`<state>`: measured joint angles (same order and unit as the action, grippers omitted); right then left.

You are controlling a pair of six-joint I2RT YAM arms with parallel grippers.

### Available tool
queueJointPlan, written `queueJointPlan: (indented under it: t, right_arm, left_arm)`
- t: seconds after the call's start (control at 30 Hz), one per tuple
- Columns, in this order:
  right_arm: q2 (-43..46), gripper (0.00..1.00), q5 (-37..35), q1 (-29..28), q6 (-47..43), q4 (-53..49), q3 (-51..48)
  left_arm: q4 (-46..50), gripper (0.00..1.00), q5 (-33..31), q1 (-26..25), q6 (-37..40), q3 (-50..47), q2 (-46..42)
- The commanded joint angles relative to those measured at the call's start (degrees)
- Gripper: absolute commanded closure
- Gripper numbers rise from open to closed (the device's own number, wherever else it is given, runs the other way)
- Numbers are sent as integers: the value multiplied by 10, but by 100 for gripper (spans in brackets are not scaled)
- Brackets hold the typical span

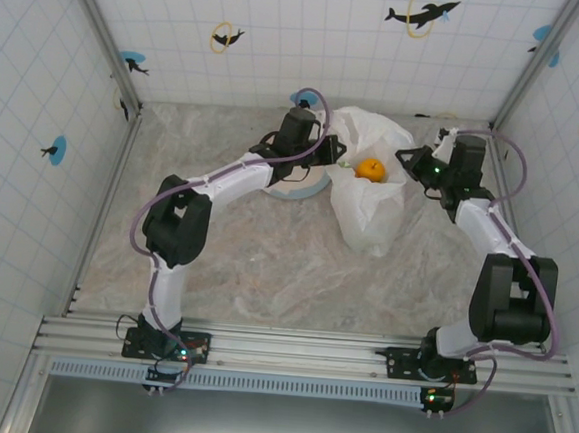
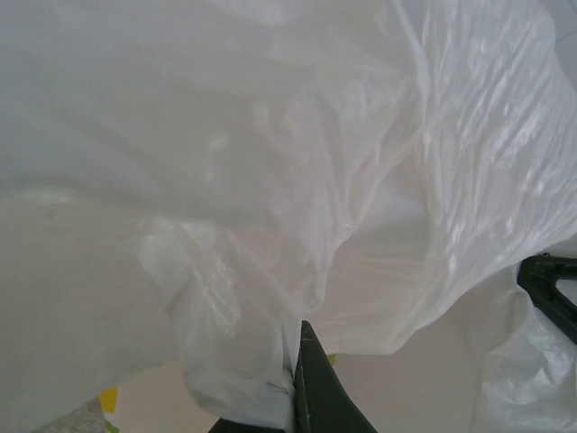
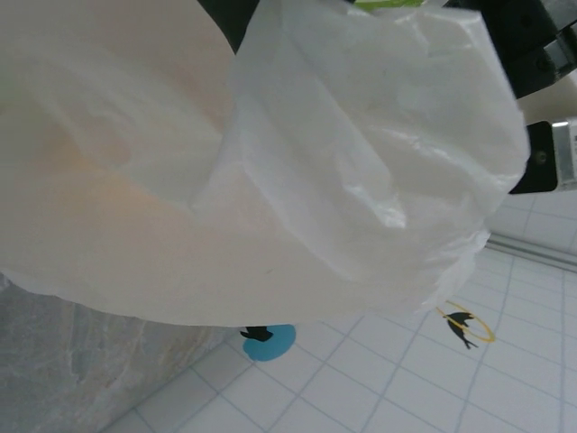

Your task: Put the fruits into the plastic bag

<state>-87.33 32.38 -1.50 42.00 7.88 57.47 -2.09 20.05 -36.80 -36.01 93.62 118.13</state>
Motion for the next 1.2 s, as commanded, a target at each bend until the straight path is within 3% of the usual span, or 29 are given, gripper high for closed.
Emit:
queueJointPlan:
  t: [0.0,0.23,0.53,0.77,0.9,1.03,1.17]
  right_arm:
    - [-11,93,4,0,3,24,8]
    - [13,76,-1,9,-17,-5,27]
    - [68,44,-7,38,-34,-50,51]
    - [123,21,-14,61,-50,-79,63]
    - [158,16,-42,68,-88,-119,63]
    - [201,9,-123,69,-145,-172,41]
    - [253,0,-209,68,-185,-185,-27]
  left_arm:
    - [-1,87,12,3,-1,25,3]
    - [-12,53,12,5,20,-6,-41]
    - [-13,24,-15,7,72,-89,-131]
    - [-12,11,-78,8,115,-173,-219]
    - [-12,6,-118,10,138,-224,-277]
    - [-28,3,-175,12,154,-295,-350]
    - [-55,2,-276,14,170,-414,-444]
